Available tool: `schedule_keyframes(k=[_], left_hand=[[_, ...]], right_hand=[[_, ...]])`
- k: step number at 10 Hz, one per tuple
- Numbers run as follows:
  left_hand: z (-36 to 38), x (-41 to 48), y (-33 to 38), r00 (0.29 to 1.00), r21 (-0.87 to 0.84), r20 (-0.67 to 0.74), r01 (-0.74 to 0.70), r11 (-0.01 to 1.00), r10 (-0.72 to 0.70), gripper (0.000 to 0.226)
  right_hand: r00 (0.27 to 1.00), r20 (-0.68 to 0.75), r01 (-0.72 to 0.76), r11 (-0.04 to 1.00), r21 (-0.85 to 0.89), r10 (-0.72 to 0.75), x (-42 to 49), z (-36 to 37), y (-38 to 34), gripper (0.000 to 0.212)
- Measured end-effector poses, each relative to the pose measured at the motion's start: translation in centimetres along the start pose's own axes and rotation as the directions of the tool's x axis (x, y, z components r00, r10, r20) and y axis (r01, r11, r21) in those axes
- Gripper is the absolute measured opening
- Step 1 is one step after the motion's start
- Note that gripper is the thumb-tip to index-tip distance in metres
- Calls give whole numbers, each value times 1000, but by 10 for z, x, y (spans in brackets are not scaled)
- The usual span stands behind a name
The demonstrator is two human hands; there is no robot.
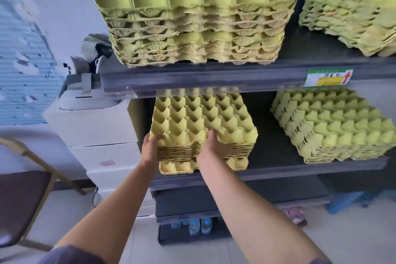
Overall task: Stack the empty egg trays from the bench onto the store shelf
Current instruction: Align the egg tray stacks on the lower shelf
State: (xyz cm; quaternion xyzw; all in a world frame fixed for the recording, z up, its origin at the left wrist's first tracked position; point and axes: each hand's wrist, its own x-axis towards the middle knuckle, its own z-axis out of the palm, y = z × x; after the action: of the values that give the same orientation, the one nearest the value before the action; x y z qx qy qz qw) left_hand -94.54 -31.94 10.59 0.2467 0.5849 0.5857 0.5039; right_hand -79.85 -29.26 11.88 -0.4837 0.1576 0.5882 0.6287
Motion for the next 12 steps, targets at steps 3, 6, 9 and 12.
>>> schedule_keyframes(k=[3, 6, 9, 12], left_hand=[[-6, 13, -23, 1000, -27, -16, -4, 1000, 3, 27], [1, 12, -28, 999, 9, -36, 33, 999, -33, 30], [0, 15, -36, 989, -27, -14, 148, 989, -148, 31], [9, 14, -40, 977, -44, -96, 189, 981, -193, 55]], right_hand=[[977, 42, 200, 845, -496, -207, 0, -1, 10, 103], [887, 99, 401, 648, -647, -450, 28, -53, -19, 45], [943, 256, 327, 750, -576, -215, 76, -48, -97, 30], [912, 395, 347, 731, -588, -115, 92, -47, -116, 29]])
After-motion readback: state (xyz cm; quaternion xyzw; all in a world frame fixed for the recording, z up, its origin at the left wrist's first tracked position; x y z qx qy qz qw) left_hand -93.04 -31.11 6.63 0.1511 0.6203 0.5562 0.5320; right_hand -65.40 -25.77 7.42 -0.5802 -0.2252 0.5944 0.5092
